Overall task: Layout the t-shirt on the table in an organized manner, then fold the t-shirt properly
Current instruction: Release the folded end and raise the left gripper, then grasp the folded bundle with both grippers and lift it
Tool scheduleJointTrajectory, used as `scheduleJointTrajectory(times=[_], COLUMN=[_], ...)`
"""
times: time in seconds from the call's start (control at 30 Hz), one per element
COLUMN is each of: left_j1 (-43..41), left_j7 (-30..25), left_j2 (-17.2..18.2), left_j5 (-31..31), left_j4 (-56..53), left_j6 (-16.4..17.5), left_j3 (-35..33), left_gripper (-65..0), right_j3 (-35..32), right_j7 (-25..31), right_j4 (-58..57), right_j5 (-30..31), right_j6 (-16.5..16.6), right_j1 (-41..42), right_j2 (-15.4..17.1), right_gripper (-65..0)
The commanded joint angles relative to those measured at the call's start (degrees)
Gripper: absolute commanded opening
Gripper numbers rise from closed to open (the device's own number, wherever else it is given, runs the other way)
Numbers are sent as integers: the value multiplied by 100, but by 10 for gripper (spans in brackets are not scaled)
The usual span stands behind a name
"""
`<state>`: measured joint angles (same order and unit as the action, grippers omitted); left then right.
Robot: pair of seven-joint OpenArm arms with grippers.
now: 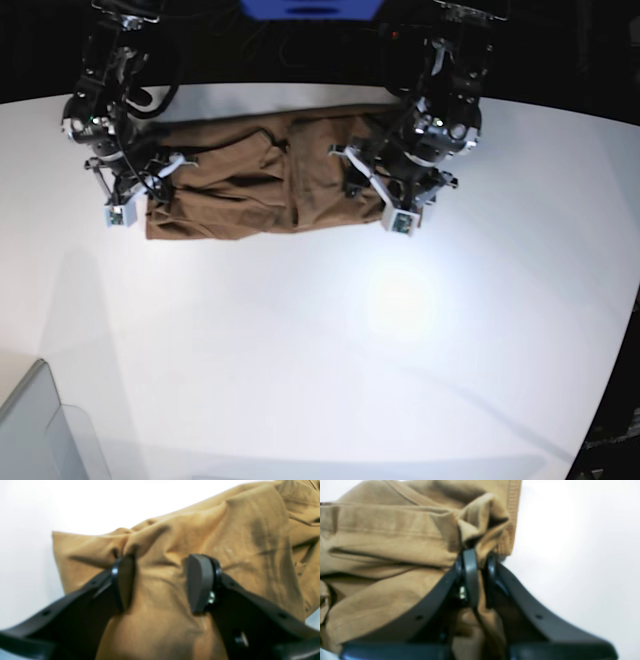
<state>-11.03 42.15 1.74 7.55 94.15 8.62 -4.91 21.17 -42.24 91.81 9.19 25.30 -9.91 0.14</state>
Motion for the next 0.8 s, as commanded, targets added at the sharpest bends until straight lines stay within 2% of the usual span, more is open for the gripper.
scheduleJointTrajectory(times=[0.0, 0.17, 0.37, 0.47, 0.57, 0.63, 0.77], left_j1=[52, 61, -1, -106, -343, -511, -704], left_j7=[-52, -52, 53, 501, 827, 1090, 1196], left_j2=[-20, -20, 86, 358, 516, 508, 481], left_j5=[32, 111, 946, 1113, 1271, 1377, 1403], left_j4=[66, 295, 1324, 1684, 1842, 1816, 1517], left_j6=[12, 12, 12, 4, -31, -31, 4], left_j3=[12, 20, 416, 662, 1216, 1673, 2034], left_gripper=[-321, -321, -321, -321, -324, -368, -560], right_j3=[15, -38, -468, -600, -618, -671, -697], right_j7=[-167, -167, -185, -176, -167, -167, -167], right_j4=[186, 1311, 2366, 2393, 2393, 2410, 2410], right_j5=[-88, -80, -80, -80, -80, -80, -80], right_j6=[24, 24, 24, 24, 24, 24, 24], right_j1=[-24, -244, -508, -578, -666, -684, -692], right_j2=[8, -19, -89, -89, -115, -194, -221], right_gripper=[-650, -650, -650, -650, -650, -650, -650])
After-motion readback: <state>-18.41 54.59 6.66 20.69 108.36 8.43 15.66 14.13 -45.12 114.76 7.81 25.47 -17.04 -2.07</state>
